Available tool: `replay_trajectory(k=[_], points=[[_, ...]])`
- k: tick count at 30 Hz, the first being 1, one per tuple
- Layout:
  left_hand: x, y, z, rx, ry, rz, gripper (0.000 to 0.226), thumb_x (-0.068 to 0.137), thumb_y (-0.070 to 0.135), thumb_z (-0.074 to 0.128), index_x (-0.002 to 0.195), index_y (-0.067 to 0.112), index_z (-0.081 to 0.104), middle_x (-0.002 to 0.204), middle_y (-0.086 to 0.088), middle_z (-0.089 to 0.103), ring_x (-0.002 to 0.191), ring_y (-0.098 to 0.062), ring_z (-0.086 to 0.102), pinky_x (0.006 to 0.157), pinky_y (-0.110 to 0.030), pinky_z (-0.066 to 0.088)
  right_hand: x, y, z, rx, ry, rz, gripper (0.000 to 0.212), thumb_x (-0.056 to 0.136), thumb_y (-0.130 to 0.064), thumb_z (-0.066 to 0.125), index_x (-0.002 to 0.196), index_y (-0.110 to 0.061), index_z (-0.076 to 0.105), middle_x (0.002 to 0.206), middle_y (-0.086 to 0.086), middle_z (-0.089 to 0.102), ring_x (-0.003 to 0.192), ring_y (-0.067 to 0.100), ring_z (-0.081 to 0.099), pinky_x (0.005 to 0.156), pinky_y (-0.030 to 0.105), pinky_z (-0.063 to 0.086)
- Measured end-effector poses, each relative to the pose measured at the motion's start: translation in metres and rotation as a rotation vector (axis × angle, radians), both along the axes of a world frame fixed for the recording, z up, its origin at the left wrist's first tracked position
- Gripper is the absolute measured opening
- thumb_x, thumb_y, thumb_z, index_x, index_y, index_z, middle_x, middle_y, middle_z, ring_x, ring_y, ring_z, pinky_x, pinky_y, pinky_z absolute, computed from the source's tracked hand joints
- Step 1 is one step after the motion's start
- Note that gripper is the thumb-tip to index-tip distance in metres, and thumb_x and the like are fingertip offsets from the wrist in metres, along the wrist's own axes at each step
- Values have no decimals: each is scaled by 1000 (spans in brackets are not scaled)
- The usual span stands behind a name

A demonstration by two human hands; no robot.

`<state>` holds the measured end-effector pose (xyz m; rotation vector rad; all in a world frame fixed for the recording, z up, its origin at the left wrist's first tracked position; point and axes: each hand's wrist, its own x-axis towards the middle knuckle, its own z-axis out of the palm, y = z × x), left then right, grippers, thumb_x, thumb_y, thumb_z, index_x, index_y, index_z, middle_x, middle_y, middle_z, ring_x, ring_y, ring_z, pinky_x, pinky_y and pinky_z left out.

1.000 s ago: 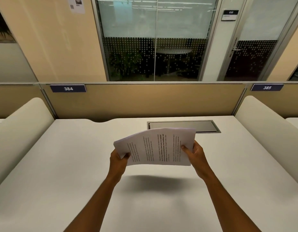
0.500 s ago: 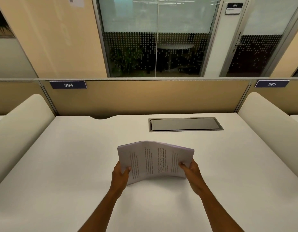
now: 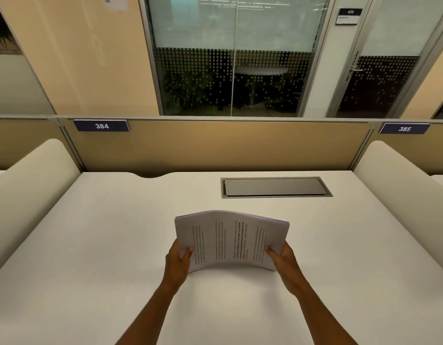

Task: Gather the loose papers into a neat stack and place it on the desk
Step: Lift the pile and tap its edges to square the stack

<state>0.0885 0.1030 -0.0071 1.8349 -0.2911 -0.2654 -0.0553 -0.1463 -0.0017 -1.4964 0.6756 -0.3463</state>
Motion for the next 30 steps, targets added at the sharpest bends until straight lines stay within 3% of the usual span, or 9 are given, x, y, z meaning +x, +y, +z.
replay_trajectory(k=[3, 7, 12, 15, 17, 21, 25, 30], points=[[8, -2, 7, 53, -12, -57, 33, 99, 10, 51, 132, 11, 50, 118, -9, 65, 105, -28, 65, 84, -42, 60, 3, -4, 4, -7, 20, -1, 39, 95, -8, 55, 131, -21, 48, 117, 6, 64, 106, 24, 63, 81, 34, 57], [25, -5, 27, 110, -62, -155, 29, 100, 14, 50, 128, 12, 49, 111, -4, 65, 100, -27, 69, 71, -27, 59, 7, -12, 17, 5, -8, 10, 30, 94, -11, 57, 123, -17, 52, 112, 10, 67, 101, 30, 67, 87, 50, 57], [62, -10, 79, 247, -186, -340, 34, 96, 29, 48, 126, 13, 48, 111, -3, 65, 95, -22, 70, 70, -23, 58, 12, -34, 38, 0, -82, -39, 30, 89, -8, 65, 117, -10, 54, 107, 16, 66, 99, 32, 66, 85, 48, 58], [86, -16, 113, 340, -275, -398, 24, 98, 18, 49, 122, 12, 51, 113, -6, 66, 99, -25, 68, 77, -33, 57, 12, -50, 50, -58, -100, -26, 16, 85, -6, 69, 96, -9, 57, 94, 16, 63, 90, 31, 62, 85, 49, 55], [98, -22, 137, 395, -359, -436, 25, 97, 9, 47, 121, 11, 53, 117, -7, 64, 105, -25, 64, 84, -36, 53, 12, -58, 57, -112, -81, -1, 15, 84, -5, 70, 90, -9, 57, 90, 13, 63, 87, 27, 63, 80, 42, 56], [110, -39, 185, 505, -471, -542, 30, 96, 7, 49, 125, 7, 53, 124, -11, 60, 112, -29, 59, 95, -48, 51, 17, -62, 70, -288, -1, 85, 20, 83, -6, 70, 98, -15, 60, 97, 8, 68, 91, 25, 66, 70, 23, 56], [105, -61, 220, 603, -479, -708, 20, 97, 8, 48, 117, 8, 52, 117, -12, 62, 108, -26, 61, 88, -39, 55, 27, -55, 83, -422, 12, 225, 27, 91, -18, 63, 117, -22, 55, 106, 5, 67, 95, 22, 67, 78, 31, 60], [86, -87, 239, 695, -549, -793, 23, 95, 6, 49, 117, 7, 54, 119, -13, 62, 110, -28, 61, 93, -46, 55, 39, -40, 95, -459, -20, 272, 28, 97, -30, 52, 124, -23, 50, 108, 0, 65, 95, 18, 68, 79, 36, 60]])
